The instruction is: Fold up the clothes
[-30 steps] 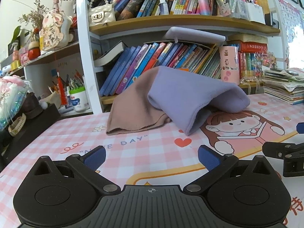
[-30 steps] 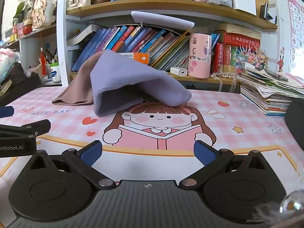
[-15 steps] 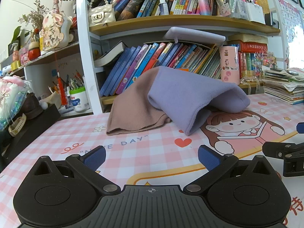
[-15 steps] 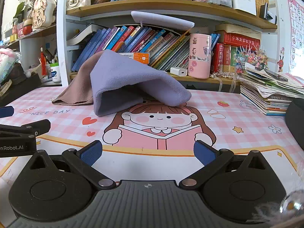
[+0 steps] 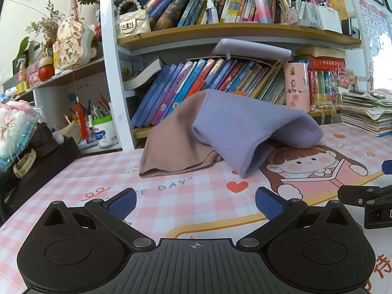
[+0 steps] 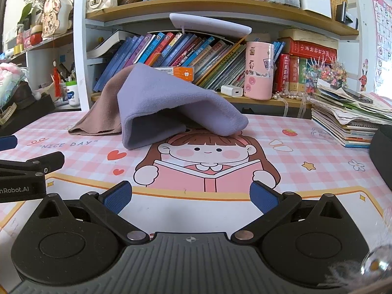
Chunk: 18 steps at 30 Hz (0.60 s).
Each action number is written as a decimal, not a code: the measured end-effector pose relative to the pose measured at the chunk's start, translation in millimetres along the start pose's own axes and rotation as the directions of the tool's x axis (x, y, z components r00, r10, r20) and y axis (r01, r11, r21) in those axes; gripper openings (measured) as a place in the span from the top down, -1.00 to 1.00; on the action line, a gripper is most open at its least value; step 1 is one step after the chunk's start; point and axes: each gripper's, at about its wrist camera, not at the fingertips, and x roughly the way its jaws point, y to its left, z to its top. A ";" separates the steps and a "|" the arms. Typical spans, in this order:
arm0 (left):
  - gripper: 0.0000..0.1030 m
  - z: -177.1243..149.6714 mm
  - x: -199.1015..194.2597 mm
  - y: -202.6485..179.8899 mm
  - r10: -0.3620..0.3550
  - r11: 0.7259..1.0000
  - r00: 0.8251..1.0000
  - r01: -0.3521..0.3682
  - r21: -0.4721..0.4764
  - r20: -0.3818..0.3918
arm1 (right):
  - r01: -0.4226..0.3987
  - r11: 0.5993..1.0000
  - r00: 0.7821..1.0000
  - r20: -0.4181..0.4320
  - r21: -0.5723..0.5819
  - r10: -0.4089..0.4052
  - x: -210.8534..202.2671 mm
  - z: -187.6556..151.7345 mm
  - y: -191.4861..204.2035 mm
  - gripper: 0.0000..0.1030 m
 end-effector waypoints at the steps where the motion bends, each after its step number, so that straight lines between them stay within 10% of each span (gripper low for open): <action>1: -1.00 0.0 0.0 0.2 -0.001 1.000 1.000 0.001 0.000 0.000 | 0.001 1.000 1.000 0.000 -0.001 -0.001 0.0 0.0 0.3 -1.00; 18: -1.00 -1.1 -0.4 2.6 -0.006 1.000 1.000 0.006 -0.016 0.005 | 0.015 1.000 1.000 -0.002 -0.019 -0.015 0.0 0.4 2.1 -1.00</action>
